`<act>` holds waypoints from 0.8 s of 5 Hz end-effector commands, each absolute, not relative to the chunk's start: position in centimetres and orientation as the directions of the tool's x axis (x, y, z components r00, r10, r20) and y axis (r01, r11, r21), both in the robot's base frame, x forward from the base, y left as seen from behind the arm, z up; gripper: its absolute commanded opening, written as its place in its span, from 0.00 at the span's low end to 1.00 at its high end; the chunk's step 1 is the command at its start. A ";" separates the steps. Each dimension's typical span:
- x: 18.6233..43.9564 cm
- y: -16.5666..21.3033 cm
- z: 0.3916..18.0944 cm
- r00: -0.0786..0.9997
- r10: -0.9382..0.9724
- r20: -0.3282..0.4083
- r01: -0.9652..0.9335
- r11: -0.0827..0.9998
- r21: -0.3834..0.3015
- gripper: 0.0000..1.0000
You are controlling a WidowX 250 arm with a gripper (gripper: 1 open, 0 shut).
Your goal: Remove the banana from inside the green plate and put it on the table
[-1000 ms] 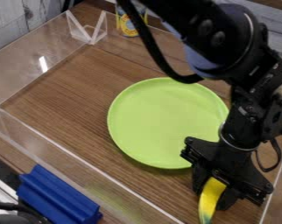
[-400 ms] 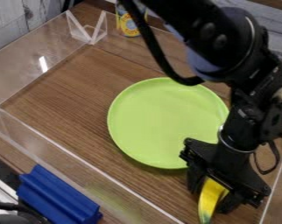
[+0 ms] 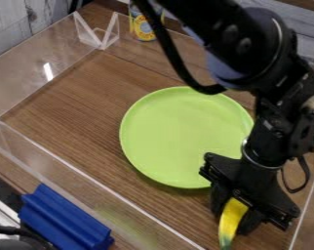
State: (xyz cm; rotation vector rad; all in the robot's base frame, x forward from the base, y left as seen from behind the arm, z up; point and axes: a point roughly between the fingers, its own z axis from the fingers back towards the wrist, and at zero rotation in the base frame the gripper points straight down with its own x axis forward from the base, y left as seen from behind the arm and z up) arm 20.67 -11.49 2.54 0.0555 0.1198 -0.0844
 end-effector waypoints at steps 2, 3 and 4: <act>21.6 -11.3 3.1 0.992 -0.077 -0.101 0.083 0.995 0.049 0.00; 21.6 -11.1 3.2 0.991 -0.079 -0.109 0.086 0.995 0.056 0.00; 21.6 -11.1 3.0 0.991 -0.079 -0.113 0.086 0.995 0.059 1.00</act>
